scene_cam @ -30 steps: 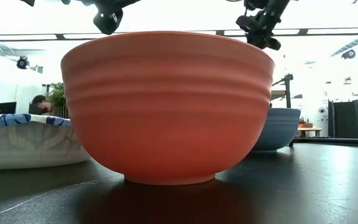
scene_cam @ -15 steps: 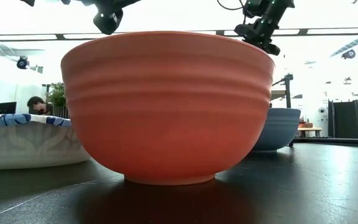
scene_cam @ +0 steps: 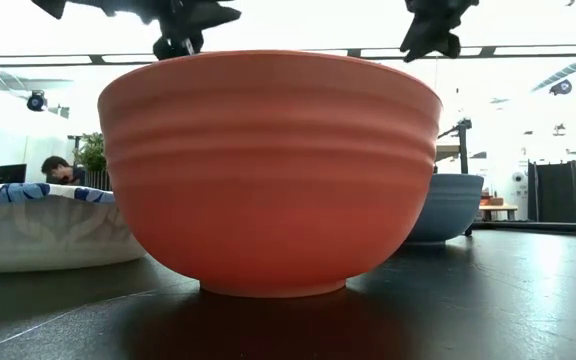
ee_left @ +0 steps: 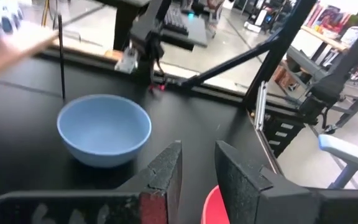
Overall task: Place and stack bowls onto a shelf
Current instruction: Stack the orange plastic bowl on the pink plastic bowl on the shelf
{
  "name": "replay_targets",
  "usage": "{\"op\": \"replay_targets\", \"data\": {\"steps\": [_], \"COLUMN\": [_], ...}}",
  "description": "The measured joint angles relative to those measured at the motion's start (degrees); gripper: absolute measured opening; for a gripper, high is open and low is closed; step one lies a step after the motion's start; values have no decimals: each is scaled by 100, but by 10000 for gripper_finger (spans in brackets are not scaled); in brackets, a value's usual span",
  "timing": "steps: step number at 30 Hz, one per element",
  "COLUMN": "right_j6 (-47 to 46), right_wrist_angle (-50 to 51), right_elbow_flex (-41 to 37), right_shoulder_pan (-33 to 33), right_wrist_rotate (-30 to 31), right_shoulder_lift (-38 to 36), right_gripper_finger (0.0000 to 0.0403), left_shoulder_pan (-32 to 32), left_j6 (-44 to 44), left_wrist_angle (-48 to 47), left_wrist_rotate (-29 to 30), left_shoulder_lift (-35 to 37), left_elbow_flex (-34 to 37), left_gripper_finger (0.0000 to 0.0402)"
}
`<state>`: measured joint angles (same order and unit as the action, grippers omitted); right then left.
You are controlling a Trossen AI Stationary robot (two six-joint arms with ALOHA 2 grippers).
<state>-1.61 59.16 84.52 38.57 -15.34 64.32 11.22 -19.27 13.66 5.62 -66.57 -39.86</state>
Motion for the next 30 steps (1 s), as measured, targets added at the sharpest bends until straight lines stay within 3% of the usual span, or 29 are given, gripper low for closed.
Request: {"op": "replay_targets", "data": {"steps": [5,12,16,23,26,30], "right_j6": [-537,-1270,-1440,-1506,-1503,-1431], "right_wrist_angle": [-686,-2125,-2826,-3924,-4447,-4926], "right_elbow_flex": [-1170,-2893,-3688,-4774,-5103,-5384], "right_shoulder_pan": [-1164,-2643,-3293,-3987,-4132,-4222], "right_wrist_rotate": [12,41,227,651,649,649], "right_shoulder_lift": [-905,-2062,-2468,-2808,-2831,-2818], "right_gripper_finger": [111,100,102,101,100,102], "left_shoulder_pan": [14,143,289,575,607,597], "left_j6": [-236,-421,-428,-483,-549,-550], "left_wrist_angle": [300,-161,-1166,-3598,-4185,-4239], "left_wrist_rotate": [-56,-174,-221,-376,-481,-750], "left_shoulder_lift": [-589,-1364,-1885,-2856,-3169,-3464], "left_elbow_flex": [-2,-435,-1111,-2652,-3142,-3442], "left_gripper_finger": [97,167,191,194,194,194]}}
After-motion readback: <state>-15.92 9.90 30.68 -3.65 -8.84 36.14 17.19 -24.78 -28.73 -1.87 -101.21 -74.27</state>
